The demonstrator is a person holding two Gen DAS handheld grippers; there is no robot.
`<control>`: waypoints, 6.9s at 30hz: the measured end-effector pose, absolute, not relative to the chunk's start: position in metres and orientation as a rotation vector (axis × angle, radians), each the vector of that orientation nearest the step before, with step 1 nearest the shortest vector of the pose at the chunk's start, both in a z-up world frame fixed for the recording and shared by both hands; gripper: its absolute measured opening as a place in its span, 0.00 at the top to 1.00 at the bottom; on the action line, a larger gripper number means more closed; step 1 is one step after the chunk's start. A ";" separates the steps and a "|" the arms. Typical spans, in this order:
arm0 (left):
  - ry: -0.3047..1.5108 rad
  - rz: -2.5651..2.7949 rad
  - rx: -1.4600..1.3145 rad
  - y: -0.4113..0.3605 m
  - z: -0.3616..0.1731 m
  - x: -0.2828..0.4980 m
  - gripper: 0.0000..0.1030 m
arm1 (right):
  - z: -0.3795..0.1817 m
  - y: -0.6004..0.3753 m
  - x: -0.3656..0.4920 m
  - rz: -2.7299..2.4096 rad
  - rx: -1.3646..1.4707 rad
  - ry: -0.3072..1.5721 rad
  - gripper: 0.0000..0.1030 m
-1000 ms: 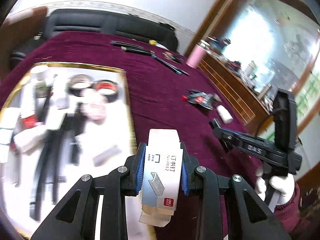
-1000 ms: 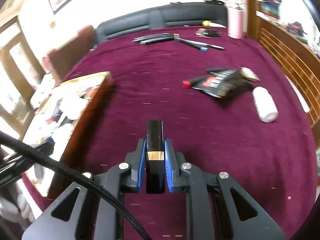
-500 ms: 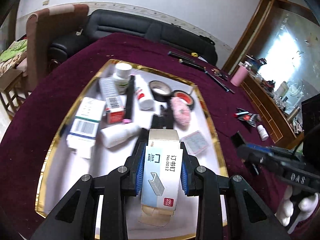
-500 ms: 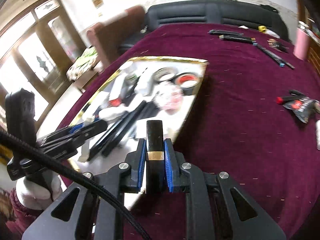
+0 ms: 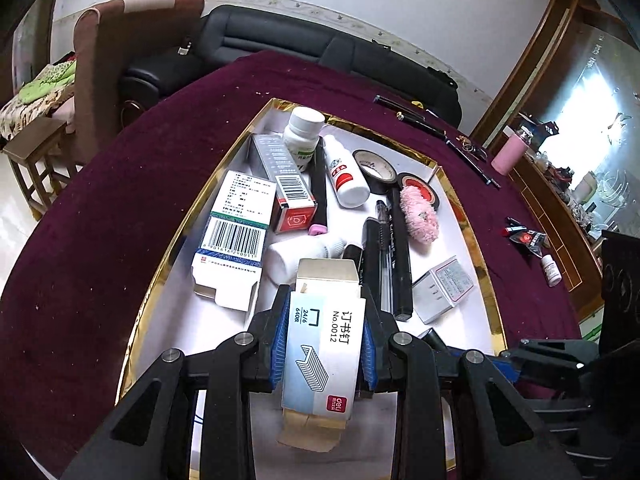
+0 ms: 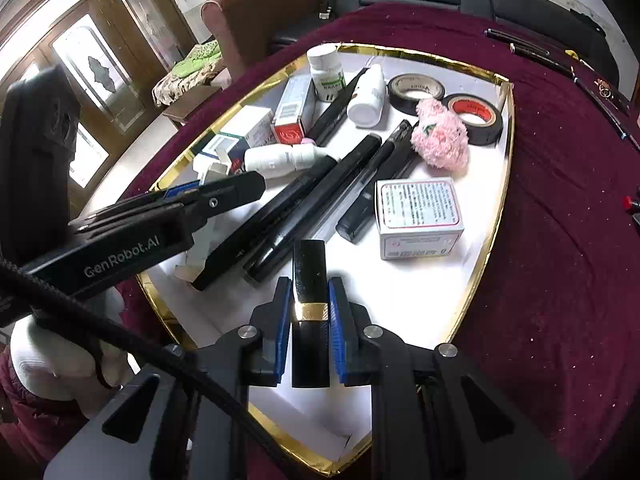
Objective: Organize objects
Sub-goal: 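Carry the staples box and lipstick into the tray and open both grippers, then move both grippers back over the cluttered table, then grasp the black crab-logo snack bag with the left gripper, then hold the snack bag with the left gripper while the right grasps the white pill bottle, then carry the snack bag and pill bottle into the tray and open both grippers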
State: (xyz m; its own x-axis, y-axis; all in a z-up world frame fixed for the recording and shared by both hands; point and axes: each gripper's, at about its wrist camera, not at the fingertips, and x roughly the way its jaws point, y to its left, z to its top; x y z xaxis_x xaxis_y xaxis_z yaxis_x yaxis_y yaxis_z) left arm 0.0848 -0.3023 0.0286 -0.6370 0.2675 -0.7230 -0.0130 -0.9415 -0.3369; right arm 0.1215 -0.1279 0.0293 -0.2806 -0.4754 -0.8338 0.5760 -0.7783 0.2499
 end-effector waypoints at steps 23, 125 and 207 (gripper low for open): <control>-0.495 2.791 -1.065 -0.304 0.068 0.103 0.19 | 0.059 -0.108 0.143 -2.256 1.165 0.204 0.75; 0.132 2.102 -1.203 0.108 0.034 -0.047 0.59 | 0.023 0.308 0.020 -2.866 1.230 -0.800 0.55; -0.510 2.610 -1.158 -0.257 0.043 0.117 0.59 | 0.047 -0.091 0.111 -2.100 1.340 -0.057 0.67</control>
